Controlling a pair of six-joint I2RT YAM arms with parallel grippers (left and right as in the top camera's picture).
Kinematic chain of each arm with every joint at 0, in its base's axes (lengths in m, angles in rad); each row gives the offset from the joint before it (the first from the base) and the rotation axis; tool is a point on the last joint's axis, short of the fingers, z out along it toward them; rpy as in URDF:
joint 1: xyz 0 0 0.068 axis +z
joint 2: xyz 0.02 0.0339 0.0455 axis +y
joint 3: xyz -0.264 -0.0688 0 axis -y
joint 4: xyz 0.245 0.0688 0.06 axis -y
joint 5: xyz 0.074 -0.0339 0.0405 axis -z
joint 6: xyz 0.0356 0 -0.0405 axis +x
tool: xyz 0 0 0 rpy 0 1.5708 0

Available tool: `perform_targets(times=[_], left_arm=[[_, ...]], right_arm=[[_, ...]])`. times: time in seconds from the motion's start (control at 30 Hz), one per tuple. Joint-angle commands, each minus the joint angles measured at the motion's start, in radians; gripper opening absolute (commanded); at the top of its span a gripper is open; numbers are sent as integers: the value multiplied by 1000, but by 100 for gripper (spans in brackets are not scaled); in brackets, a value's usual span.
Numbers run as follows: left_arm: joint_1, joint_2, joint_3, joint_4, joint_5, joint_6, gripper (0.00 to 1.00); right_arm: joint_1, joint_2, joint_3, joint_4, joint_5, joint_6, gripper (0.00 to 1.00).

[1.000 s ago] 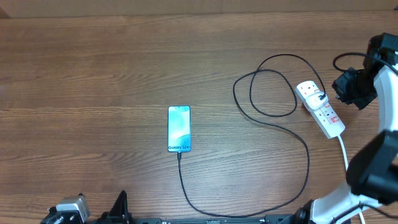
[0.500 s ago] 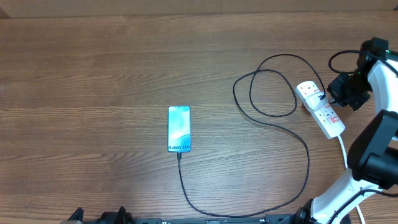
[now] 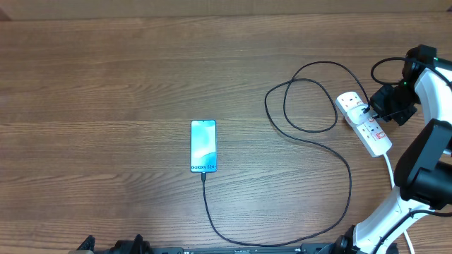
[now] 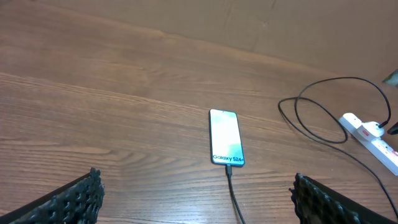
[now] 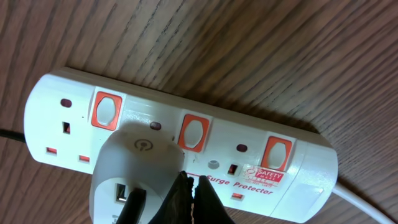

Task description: Plug charger to phone and switch on socket

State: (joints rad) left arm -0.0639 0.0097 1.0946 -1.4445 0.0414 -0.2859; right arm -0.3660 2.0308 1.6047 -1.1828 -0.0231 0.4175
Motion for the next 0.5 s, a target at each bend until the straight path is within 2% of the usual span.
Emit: perform_targets(times=[0.0, 0.47], left_arm=[[3, -5, 5, 0, 14, -10, 100], [4, -5, 5, 0, 14, -10, 100]], right_arm=[[-4, 25, 26, 4, -9, -4, 4], [-4, 47, 25, 37, -19, -3, 4]])
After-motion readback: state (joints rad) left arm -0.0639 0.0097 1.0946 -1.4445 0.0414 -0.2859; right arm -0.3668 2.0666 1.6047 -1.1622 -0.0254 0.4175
